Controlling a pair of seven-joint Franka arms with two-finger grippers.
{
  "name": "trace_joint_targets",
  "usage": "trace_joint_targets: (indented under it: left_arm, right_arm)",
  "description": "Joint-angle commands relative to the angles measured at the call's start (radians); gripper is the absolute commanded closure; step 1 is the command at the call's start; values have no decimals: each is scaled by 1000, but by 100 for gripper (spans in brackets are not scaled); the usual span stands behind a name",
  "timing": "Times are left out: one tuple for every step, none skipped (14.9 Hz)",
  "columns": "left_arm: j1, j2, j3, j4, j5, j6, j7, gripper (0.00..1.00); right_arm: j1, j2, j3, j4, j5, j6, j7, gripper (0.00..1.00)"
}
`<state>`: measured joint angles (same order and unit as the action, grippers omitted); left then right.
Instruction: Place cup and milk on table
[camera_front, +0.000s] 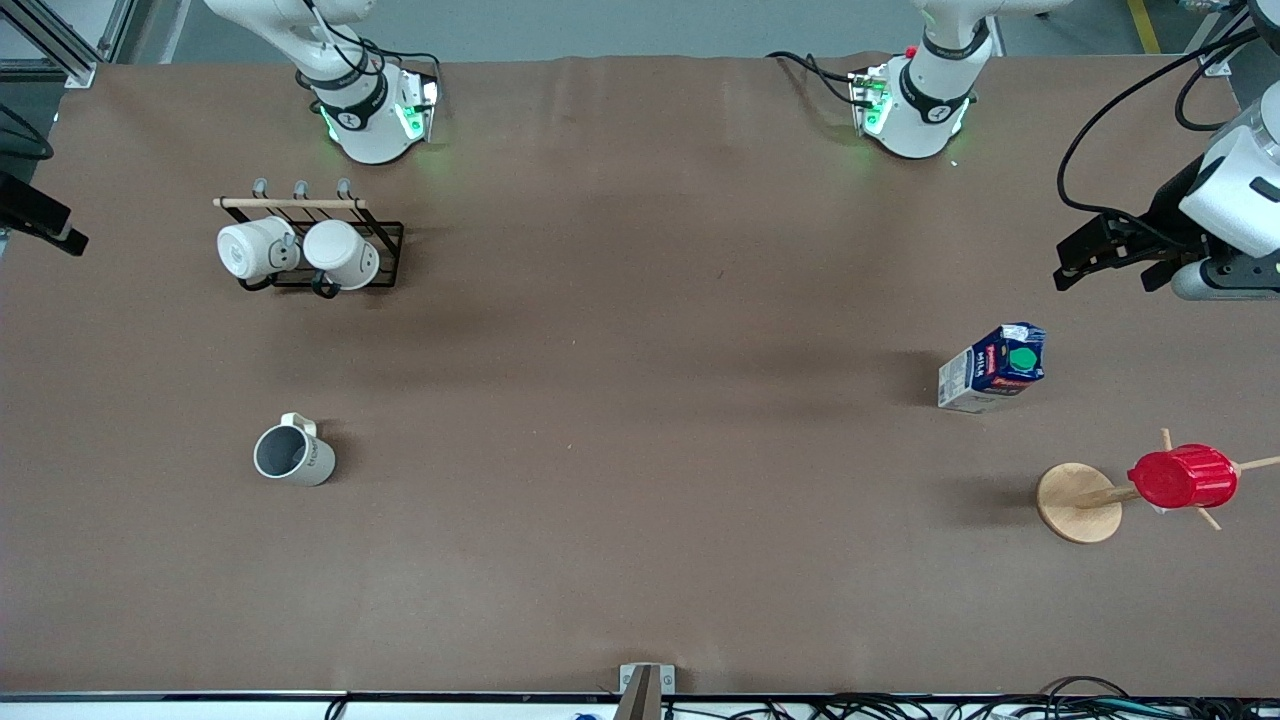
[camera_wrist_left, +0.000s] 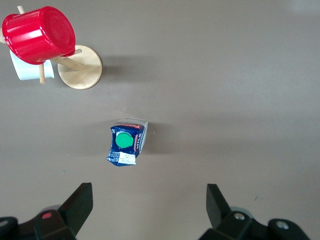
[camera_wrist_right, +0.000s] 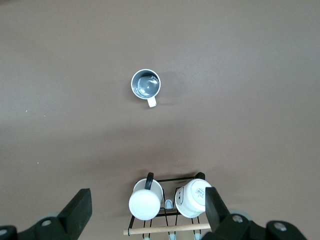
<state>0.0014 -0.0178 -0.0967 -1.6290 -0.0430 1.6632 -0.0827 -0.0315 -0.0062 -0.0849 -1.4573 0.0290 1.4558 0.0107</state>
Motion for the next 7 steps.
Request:
trace_joint_targets:
  left_arm:
    - [3,-10,-8,-9,18,7,3,0]
    - [2,-10,-8,-9,21,9,1,0]
    - [3,-5,-8,-8,20,10,1,0]
    - [3,-2,-8,-8,21,12,1,0]
    - [3,1,-8,-8,21,15,1,0]
    - [5,7,-9,-9,21,26,9,1]
    - [5,12,-8,-8,21,30,9,1]
  right_arm:
    - [-10,2,2,3,11,-6,-11,0]
    - [-10,2,2,3,11,-6,-11,0]
    - [-8,2,2,3,11,-6,-11,0]
    - [-10,2,2,3,11,-6,-9,0]
    - [-10,2,2,3,11,-6,-9,0]
    - [-8,2,2,3,11,-6,-9,0]
    - [-8,3,2,3,11,-5,-11,0]
